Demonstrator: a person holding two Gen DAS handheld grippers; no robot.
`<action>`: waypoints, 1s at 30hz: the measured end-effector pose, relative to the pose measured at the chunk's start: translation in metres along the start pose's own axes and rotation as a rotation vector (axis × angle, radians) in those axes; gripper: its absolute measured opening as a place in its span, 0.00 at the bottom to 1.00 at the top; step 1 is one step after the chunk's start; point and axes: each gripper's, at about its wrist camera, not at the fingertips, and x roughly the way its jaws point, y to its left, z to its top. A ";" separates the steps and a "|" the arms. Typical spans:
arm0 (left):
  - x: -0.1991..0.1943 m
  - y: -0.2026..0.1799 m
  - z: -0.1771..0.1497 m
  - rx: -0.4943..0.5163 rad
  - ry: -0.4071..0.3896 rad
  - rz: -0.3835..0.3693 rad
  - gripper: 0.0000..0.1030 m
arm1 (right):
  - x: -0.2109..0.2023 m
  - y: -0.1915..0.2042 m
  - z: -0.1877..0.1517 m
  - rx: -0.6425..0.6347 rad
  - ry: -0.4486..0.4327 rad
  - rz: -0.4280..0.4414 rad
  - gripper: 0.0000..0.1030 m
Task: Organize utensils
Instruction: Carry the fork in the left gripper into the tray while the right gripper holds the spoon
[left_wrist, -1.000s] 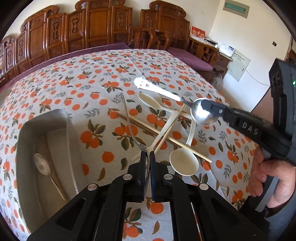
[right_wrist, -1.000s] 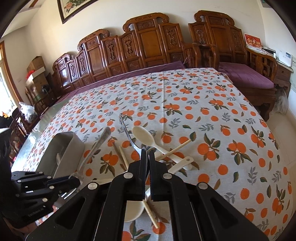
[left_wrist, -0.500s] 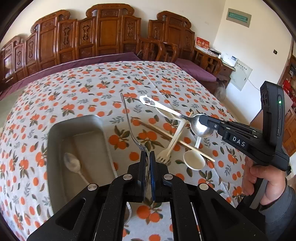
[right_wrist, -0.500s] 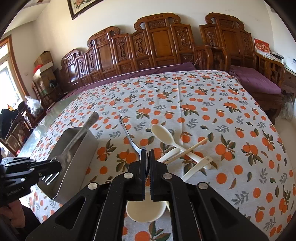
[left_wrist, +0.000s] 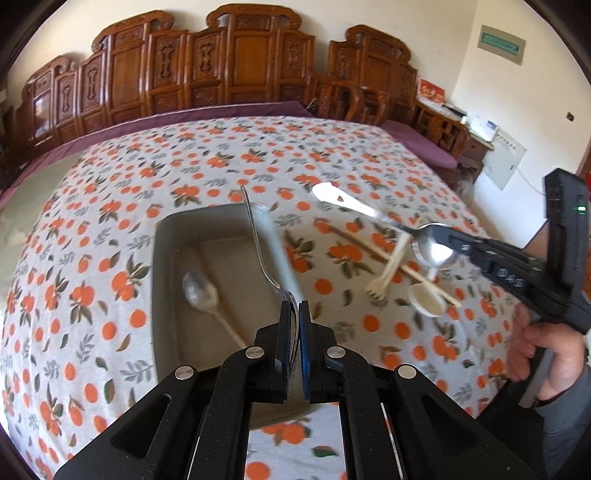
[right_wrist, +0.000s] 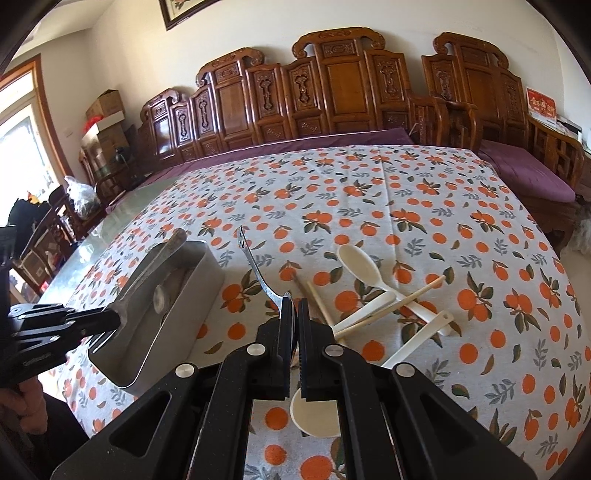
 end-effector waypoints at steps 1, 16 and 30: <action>0.002 0.004 -0.001 -0.005 0.006 0.006 0.03 | 0.001 0.002 0.000 -0.005 0.002 0.002 0.04; 0.041 0.037 -0.016 -0.033 0.117 0.084 0.03 | 0.004 0.015 -0.004 -0.036 0.015 -0.001 0.04; 0.036 0.047 -0.010 -0.079 0.117 0.066 0.03 | 0.005 0.038 -0.007 -0.030 0.026 0.045 0.04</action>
